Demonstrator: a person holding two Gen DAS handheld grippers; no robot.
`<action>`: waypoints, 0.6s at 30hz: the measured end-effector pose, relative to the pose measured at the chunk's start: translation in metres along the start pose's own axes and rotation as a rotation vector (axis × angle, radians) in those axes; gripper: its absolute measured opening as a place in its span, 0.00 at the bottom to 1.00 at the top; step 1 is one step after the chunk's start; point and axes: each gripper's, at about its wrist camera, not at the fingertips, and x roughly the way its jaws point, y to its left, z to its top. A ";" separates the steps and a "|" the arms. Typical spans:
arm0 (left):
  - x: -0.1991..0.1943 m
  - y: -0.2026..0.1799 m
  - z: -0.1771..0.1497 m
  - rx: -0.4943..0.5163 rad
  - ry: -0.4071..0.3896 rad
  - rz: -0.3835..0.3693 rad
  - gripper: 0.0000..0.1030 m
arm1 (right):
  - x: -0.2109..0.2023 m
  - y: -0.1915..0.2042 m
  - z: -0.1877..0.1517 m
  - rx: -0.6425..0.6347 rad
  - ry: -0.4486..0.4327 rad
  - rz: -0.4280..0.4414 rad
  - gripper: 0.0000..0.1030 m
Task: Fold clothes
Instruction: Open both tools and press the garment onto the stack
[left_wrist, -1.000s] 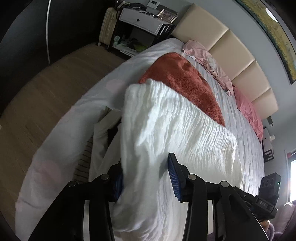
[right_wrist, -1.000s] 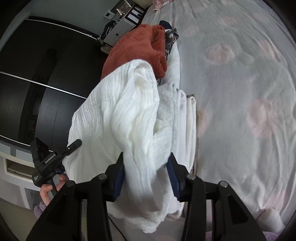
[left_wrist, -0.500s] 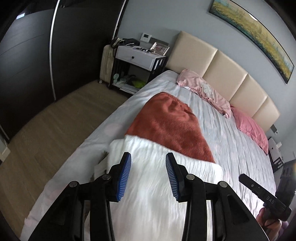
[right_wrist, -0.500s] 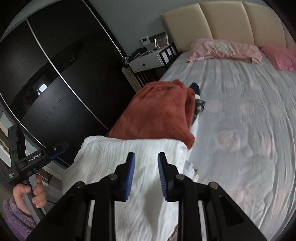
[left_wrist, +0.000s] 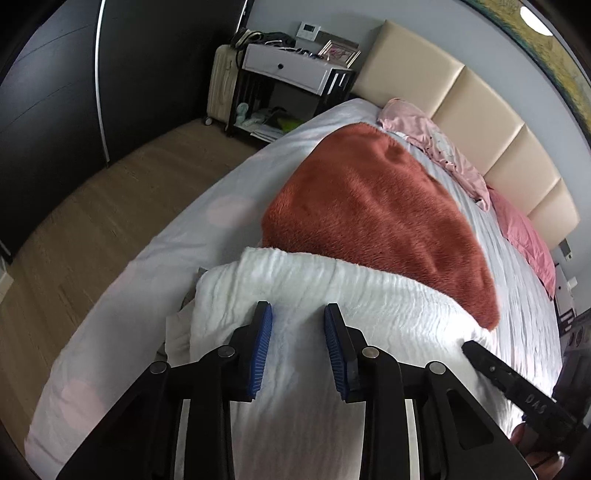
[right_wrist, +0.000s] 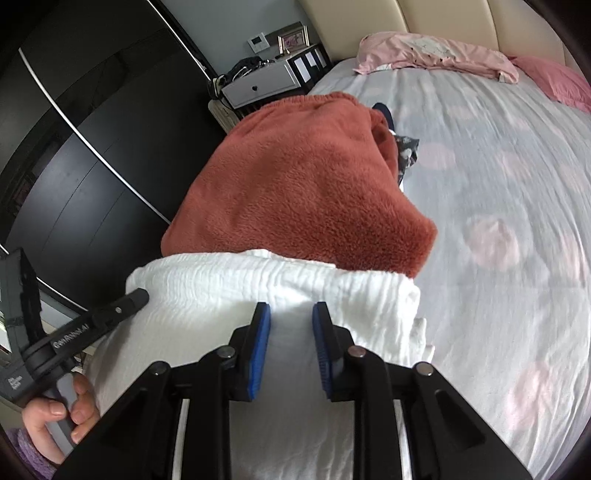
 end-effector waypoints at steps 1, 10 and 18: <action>0.002 -0.001 0.000 0.004 0.002 0.006 0.31 | 0.003 -0.004 0.001 0.015 0.007 0.005 0.21; -0.010 -0.015 -0.001 0.036 0.004 0.072 0.32 | 0.000 -0.009 0.007 0.044 0.086 0.034 0.20; -0.087 -0.034 -0.017 0.099 -0.028 0.164 0.32 | -0.079 0.006 0.001 -0.069 0.016 0.048 0.24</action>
